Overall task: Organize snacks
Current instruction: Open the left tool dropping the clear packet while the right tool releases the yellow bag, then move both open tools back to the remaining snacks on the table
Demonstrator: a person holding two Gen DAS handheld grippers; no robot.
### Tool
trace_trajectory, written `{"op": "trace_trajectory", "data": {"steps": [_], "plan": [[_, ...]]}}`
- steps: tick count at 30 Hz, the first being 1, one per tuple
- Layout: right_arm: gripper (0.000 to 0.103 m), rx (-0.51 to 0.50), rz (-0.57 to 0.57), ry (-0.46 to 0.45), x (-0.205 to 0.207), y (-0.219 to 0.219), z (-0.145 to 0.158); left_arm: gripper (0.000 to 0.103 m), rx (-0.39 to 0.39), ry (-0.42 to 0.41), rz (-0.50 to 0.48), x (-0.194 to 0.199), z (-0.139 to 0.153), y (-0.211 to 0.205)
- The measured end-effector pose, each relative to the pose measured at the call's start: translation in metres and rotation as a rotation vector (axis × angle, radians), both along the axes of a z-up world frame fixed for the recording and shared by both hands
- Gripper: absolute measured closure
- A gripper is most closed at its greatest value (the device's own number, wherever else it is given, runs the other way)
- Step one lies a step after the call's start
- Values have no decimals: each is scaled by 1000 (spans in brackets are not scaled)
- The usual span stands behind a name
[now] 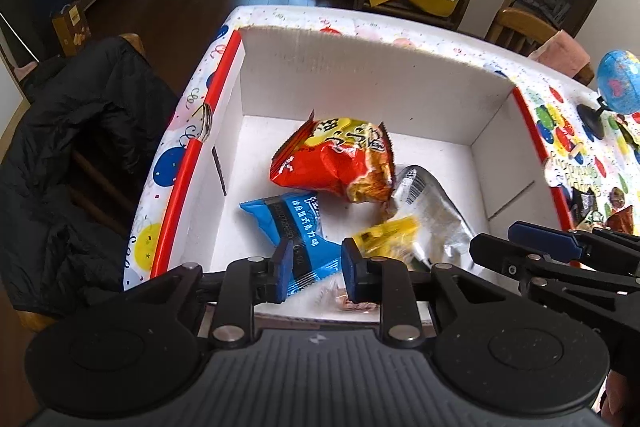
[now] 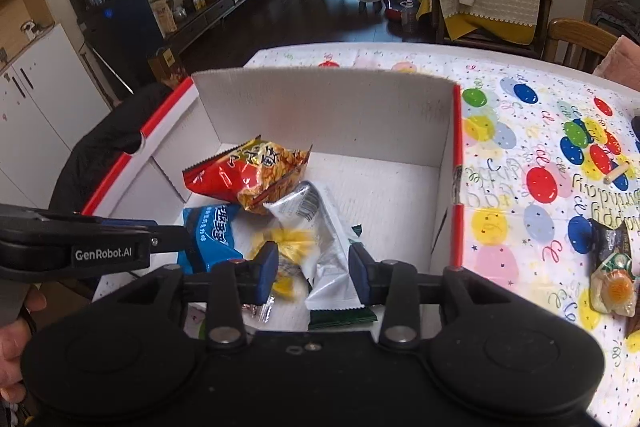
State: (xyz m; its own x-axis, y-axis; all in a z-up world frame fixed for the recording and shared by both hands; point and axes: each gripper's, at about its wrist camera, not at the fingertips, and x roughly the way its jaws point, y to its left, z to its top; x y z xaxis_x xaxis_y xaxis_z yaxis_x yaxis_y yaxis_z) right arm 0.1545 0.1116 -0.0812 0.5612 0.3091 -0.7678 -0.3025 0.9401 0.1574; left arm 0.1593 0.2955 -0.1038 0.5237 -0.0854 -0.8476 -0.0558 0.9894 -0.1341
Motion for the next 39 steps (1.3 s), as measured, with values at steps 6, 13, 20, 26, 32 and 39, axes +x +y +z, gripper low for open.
{"op": "trace_trajectory", "data": {"steps": [6,13,20,26,32,39], "plan": [[61,30,-26,-30,-14,-10,15,76,-13,-54,-8,-13,19,-4],[53,50,-57,-83,-33,-20,36,76,-3,-124,-22,-28,44,-14],[44,75,-111,-123,-51,-35,53,66,-18,-173,-69,-40,63,-28],[38,89,-161,-162,-68,-53,60,36,-44,-208,-110,-47,75,-42],[19,92,-228,-212,-83,-81,66,30,-52,-215,-157,-50,81,-71],[8,99,-284,-247,-88,-124,66,29,-64,-222,-195,-49,81,-118]]}}
